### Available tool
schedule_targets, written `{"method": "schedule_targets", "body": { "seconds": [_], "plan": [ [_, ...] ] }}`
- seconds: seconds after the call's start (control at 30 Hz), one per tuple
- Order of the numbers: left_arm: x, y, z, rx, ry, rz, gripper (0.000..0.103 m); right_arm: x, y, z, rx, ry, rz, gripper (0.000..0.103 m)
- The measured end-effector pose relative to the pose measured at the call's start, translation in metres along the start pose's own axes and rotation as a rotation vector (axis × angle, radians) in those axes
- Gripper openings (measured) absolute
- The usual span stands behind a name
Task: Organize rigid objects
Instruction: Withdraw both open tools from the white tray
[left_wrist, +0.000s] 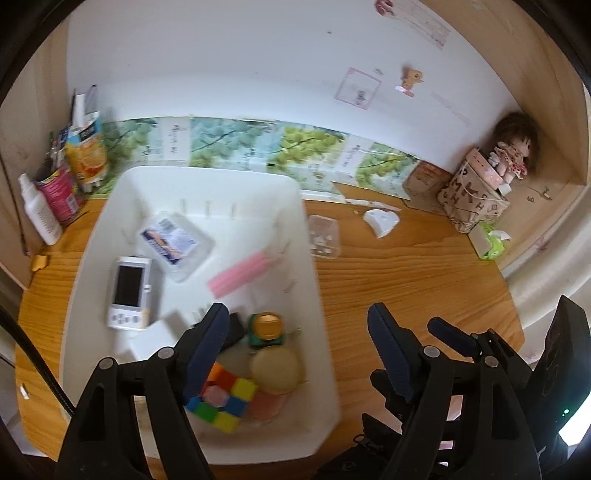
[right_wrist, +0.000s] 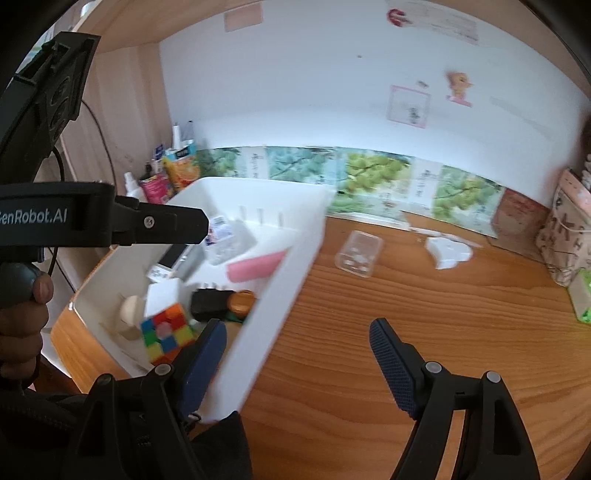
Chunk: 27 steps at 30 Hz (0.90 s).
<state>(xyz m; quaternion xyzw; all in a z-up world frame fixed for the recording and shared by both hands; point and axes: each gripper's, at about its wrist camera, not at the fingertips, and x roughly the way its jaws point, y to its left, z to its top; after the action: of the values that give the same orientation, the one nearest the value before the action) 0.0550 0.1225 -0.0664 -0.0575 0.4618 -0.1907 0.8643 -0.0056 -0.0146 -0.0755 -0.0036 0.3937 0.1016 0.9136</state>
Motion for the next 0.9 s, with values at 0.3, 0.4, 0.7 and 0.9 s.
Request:
{"method": "schedule_targets", "body": {
  "seconds": [0.3, 0.4, 0.7, 0.9],
  "plan": [
    [0.013, -0.048, 0.008, 0.006, -0.01, 0.001, 0.08, -0.019, -0.049, -0.002, -0.016, -0.001, -0.032, 0.08],
    [0.018, -0.062, 0.01, 0.006, -0.012, 0.007, 0.081, -0.023, -0.064, -0.001, -0.027, -0.002, -0.043, 0.08],
    [0.043, -0.1, 0.013, -0.026, 0.002, 0.024, 0.085, -0.028, -0.11, -0.004, -0.064, 0.017, -0.074, 0.08],
    [0.065, -0.12, 0.014, -0.076, 0.025, 0.027, 0.085, -0.029, -0.136, -0.005, -0.109, 0.044, -0.081, 0.08]
  ]
}}
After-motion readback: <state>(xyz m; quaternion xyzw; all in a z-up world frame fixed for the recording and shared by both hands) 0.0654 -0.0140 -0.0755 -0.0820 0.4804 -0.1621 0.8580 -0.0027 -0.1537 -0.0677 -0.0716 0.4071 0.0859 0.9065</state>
